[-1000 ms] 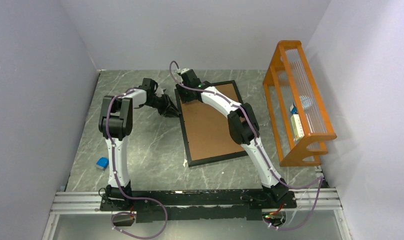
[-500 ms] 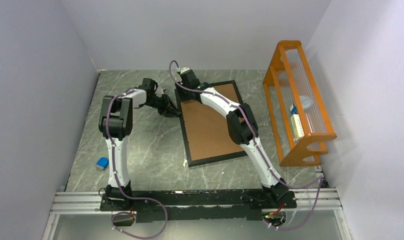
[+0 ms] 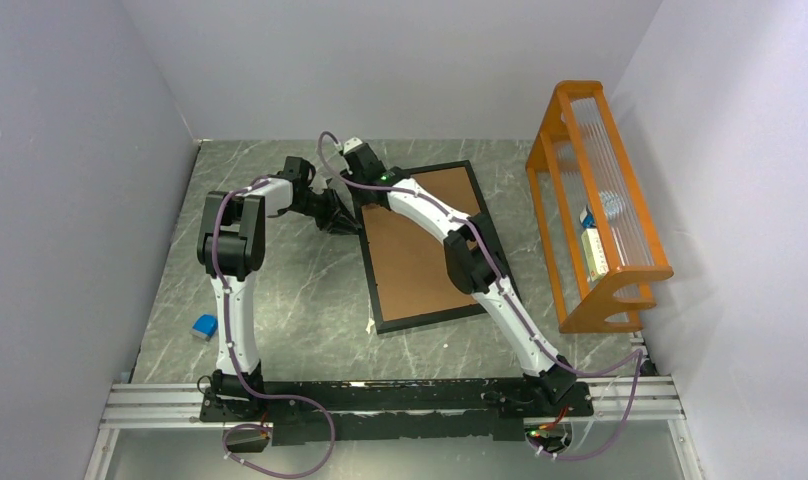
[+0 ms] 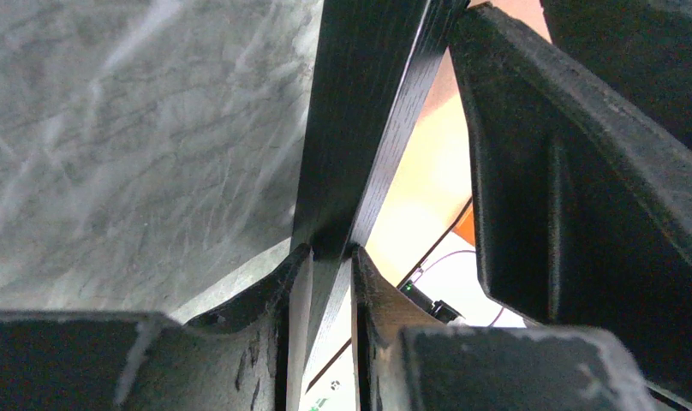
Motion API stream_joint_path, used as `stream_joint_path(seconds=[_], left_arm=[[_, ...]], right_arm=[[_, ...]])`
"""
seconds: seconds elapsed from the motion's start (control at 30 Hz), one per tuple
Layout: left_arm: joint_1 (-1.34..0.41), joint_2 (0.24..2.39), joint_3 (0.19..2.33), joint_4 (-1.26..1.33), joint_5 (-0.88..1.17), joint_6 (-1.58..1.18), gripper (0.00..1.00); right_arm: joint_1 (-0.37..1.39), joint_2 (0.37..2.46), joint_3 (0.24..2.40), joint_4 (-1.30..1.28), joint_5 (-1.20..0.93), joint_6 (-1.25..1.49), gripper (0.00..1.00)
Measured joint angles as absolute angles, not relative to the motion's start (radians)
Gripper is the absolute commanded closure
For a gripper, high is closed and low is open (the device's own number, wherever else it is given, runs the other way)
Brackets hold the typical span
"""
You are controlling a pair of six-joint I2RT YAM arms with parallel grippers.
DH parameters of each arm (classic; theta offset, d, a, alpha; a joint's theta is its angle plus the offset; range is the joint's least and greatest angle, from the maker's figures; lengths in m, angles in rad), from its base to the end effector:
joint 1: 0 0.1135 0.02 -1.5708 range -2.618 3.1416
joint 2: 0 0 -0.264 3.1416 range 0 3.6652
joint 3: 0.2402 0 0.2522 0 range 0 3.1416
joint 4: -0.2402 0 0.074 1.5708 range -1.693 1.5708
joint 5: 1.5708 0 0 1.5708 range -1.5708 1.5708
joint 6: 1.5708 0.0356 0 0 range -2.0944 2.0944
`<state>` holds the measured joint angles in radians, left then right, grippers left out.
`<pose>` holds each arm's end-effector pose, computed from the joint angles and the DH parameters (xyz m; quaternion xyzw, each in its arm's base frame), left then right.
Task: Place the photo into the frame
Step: Install the photo frame at the center of the board.
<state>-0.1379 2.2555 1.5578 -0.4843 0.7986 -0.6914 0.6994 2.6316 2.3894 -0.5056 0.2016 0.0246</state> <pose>0.4429 -0.0872 0.1151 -0.1747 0.8901 -0.4208 0.0092 0.4503 0.3695 0.1678 -0.2639 0.8738 0.0547 0.4048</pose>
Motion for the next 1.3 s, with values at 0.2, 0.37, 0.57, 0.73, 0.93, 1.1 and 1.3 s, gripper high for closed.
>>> stream_joint_path(seconds=[0.2,0.37,0.57,0.73,0.93,1.1,1.3], left_arm=[[-0.136,2.255,1.552,-0.477,0.805,-0.692,0.75],[-0.136,2.255,1.552,-0.477,0.807,-0.692,0.74],[-0.136,2.255,1.551,-0.476,0.808,-0.692,0.75],[-0.136,2.255,1.548,-0.473,0.808,-0.692,0.75],[-0.134,2.255,1.544,-0.467,0.812,-0.692,0.74],[-0.134,2.255,1.544,-0.467,0.812,-0.692,0.74],[-0.134,2.251,1.535,-0.456,0.812,-0.693,0.74]], right_arm=[[0.701,2.649,2.424,-0.534,0.200,0.027,0.71],[0.673,2.652,2.437,-0.552,0.106,0.098,0.86],[0.648,2.675,2.487,-0.595,0.012,0.167,1.00],[0.646,2.686,2.511,-0.627,0.013,0.200,1.00],[0.642,2.691,2.522,-0.639,0.011,0.232,1.00],[0.627,2.702,2.541,-0.655,-0.034,0.252,1.00],[0.614,2.701,2.534,-0.654,-0.065,0.308,1.00]])
